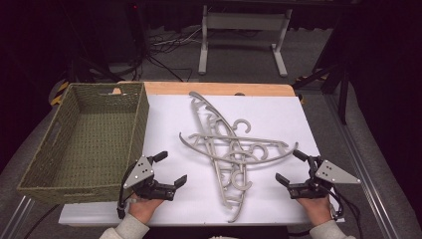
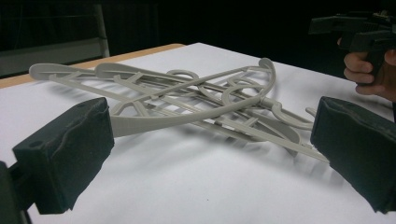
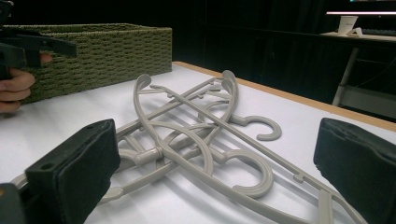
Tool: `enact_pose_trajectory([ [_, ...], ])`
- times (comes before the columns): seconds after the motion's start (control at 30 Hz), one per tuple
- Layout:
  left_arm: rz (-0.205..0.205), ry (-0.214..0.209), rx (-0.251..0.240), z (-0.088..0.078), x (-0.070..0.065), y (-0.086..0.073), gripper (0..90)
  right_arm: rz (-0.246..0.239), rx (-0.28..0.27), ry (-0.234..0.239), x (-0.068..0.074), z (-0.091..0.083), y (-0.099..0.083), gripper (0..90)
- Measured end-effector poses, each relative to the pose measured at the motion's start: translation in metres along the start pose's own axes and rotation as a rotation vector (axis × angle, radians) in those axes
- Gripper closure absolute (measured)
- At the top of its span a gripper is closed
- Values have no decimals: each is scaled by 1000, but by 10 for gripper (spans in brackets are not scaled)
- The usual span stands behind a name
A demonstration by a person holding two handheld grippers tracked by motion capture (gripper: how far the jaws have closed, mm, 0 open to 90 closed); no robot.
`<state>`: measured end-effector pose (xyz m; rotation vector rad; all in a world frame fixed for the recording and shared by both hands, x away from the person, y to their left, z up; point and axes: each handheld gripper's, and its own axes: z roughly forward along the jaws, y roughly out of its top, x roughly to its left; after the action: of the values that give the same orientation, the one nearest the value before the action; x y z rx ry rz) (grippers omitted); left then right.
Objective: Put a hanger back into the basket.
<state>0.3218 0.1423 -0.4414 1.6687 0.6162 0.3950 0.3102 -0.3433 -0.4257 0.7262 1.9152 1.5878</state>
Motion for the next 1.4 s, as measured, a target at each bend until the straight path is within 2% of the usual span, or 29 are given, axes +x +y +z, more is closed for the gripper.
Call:
enact_pose_trajectory([
  [0.13,4,9,8,-1,0,0,3,0,8,5,1,0,5,11],
  [0.3,13,18,8,-1,-1,-1,4,1,-9,3,-1,1,15,12],
  [0.5,18,9,11,-2,-1,-1,4,6,-5,36,-3,14,27,13],
  [0.67,14,7,7,-2,0,-2,9,7,14,50,-4,27,35,13],
  [0.87,12,8,17,-2,0,-2,9,-3,27,50,-6,34,42,16],
  [1.03,17,7,21,-2,0,-2,12,-22,68,57,-8,42,46,45],
  [1.17,24,8,41,-2,-1,-3,13,-71,166,80,-10,52,47,104],
  [1.27,18,8,55,-1,-2,-3,11,-90,248,101,-12,58,52,131],
  [1.3,18,8,56,-1,-2,-3,11,-99,297,122,-13,63,56,149],
  [1.33,18,4,59,-1,-2,-3,11,-99,297,122,-13,63,56,149],
  [1.4,16,-5,70,-1,-2,-2,13,-110,349,144,-15,68,58,154],
])
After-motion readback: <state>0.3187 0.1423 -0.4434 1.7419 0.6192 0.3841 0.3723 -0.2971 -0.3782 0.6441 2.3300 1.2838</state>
